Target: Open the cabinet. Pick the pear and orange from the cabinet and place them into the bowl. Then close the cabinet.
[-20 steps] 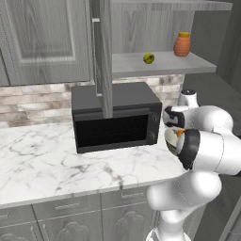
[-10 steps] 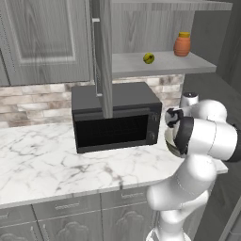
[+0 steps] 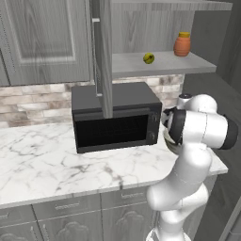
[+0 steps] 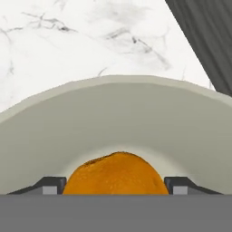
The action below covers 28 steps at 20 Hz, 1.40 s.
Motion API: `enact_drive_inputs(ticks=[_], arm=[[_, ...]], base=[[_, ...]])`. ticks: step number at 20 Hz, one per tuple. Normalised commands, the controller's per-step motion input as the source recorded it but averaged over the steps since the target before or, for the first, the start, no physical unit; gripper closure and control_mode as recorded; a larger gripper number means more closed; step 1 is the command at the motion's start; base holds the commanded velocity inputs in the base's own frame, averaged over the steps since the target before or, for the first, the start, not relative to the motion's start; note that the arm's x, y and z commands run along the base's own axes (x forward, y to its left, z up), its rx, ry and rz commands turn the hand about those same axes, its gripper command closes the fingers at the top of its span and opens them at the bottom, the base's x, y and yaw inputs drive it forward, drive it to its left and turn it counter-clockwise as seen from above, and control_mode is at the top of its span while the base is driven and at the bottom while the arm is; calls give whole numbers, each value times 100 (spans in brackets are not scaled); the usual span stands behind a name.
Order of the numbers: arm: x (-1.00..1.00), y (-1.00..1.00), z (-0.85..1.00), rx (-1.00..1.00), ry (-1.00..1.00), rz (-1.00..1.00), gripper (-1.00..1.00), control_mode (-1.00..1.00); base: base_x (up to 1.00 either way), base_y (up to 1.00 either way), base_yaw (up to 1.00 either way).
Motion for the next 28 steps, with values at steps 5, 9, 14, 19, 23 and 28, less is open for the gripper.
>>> enact_drive_inputs(ticks=[5,9,14,19,23,28], arm=[[5,0,-8,0,1,0,-100,-100],[-10,0,17,0,0,0,-100,-100],[-19,0,64,1,0,-4,-100,-100],[-30,1,84,1,0,-6,-100,-100],[-42,24,99,0,0,-1,-100,-100],[-31,58,100,-3,-1,0,-100,-100]], base=[[0,0,0],[0,0,0],[0,0,0],[0,0,0],[0,0,0],[0,0,0]])
